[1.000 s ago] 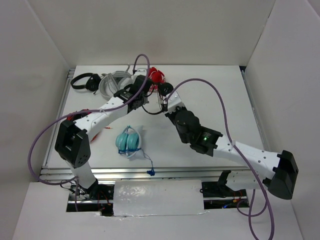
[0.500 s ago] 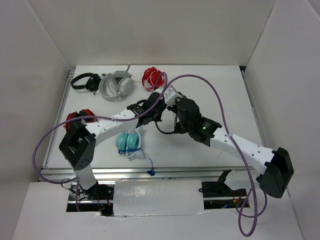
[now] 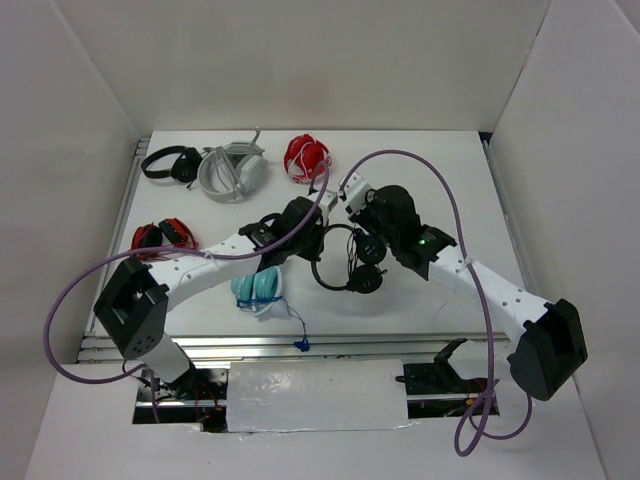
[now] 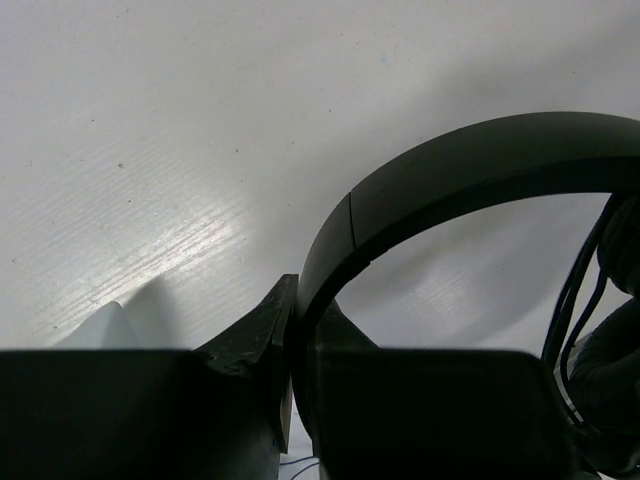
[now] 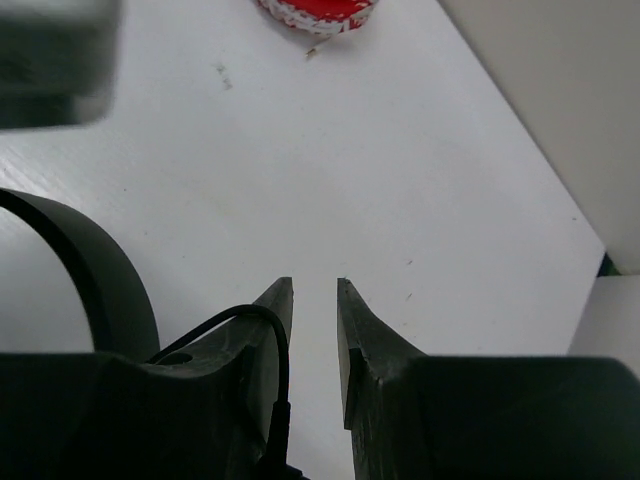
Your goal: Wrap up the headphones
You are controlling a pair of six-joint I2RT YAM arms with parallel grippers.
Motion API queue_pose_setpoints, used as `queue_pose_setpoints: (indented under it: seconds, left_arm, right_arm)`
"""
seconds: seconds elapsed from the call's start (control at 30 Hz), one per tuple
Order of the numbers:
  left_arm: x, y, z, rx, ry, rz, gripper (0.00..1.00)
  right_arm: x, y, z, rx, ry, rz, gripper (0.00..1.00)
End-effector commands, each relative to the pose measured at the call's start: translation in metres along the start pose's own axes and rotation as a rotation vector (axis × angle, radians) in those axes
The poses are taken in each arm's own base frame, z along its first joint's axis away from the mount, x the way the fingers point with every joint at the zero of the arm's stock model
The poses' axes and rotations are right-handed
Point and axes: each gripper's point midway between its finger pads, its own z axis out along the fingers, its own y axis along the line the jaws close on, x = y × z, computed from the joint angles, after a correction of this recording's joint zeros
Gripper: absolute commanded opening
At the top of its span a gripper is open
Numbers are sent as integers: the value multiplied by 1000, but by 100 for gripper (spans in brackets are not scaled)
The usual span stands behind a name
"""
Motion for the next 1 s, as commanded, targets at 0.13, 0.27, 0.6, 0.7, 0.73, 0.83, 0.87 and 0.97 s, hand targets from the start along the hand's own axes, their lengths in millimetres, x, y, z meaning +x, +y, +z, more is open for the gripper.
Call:
queue_pose_setpoints:
  seconds: [0.13, 0.27, 0.6, 0.7, 0.73, 0.83, 0.87, 0.97]
  left_arm:
    - [-35, -19, -30, 83, -111, 12, 0]
    - [-43, -14, -35, 53, -123, 2, 0]
    - [-57, -3, -36, 76, -116, -45, 0]
    - [-55, -2, -38, 77, -100, -45, 0]
    - [-53, 1, -37, 58, -91, -45, 0]
    - [-49, 4, -36, 48, -75, -26, 0]
    - [-47, 5, -36, 47, -74, -18, 0]
    - [-41, 0, -38, 94, -69, 41, 0]
  right_arm:
    - [7, 1, -4, -120, -21, 128, 32]
    - [12, 9, -6, -154, -37, 191, 69]
    - [34, 3, -14, -134, -46, 322, 100]
    - [32, -10, -16, -93, -72, 378, 100]
    - [30, -23, -15, -40, -98, 399, 100]
    - [16, -48, -19, 43, -149, 527, 100]
    - [-2, -65, -22, 69, -209, 561, 100]
    - [-27, -83, -27, 20, -270, 734, 100]
